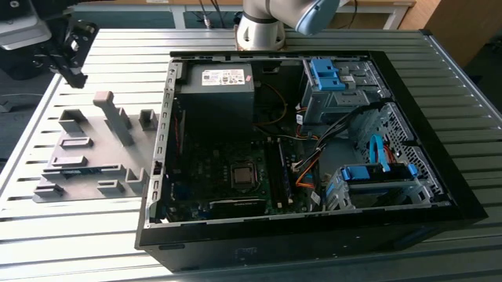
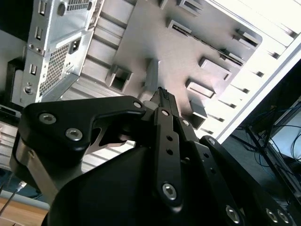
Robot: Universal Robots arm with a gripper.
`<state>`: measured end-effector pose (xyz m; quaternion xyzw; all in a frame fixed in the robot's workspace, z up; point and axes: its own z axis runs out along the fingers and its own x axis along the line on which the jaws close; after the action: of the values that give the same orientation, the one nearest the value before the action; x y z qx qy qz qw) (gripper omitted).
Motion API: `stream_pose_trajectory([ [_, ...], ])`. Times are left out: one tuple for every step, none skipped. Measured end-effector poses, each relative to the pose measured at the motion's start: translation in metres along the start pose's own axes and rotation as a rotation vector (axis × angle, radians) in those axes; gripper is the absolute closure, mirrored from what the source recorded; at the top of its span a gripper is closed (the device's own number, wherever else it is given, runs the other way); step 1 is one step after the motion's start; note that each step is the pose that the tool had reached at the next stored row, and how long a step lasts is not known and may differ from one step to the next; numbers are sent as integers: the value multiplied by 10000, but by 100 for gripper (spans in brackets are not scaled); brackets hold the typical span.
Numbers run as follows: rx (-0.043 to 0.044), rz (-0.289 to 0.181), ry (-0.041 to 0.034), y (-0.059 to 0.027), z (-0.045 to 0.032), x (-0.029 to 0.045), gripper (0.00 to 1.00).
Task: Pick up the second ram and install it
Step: 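Reach for the second ram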
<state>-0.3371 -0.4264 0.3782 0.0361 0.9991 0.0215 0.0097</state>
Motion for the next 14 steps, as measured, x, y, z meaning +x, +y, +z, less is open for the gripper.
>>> stream_pose_trajectory([
  [0, -5, 0, -8, 1, 33, 89],
  [0, -8, 1, -19, 1, 60, 89],
  [1, -11, 1, -32, 2, 85, 89],
  [0, -14, 1, -45, 3, 109, 89],
  [-1, -17, 1, -58, 4, 133, 89],
  [-1, -20, 1, -69, 5, 159, 89],
  [-1, -23, 1, -80, 6, 187, 89],
  [0, -25, 3, -88, 5, 209, 89],
  [0, -28, 2, -93, 6, 227, 89],
  [1, -30, 3, -95, 6, 236, 89],
  [0, -31, 2, -95, 6, 238, 89],
  [0, -32, 2, -96, 6, 242, 89],
  [-1, -30, 1, -97, 6, 252, 89],
  [-1, -31, 1, -106, 6, 269, 89],
])
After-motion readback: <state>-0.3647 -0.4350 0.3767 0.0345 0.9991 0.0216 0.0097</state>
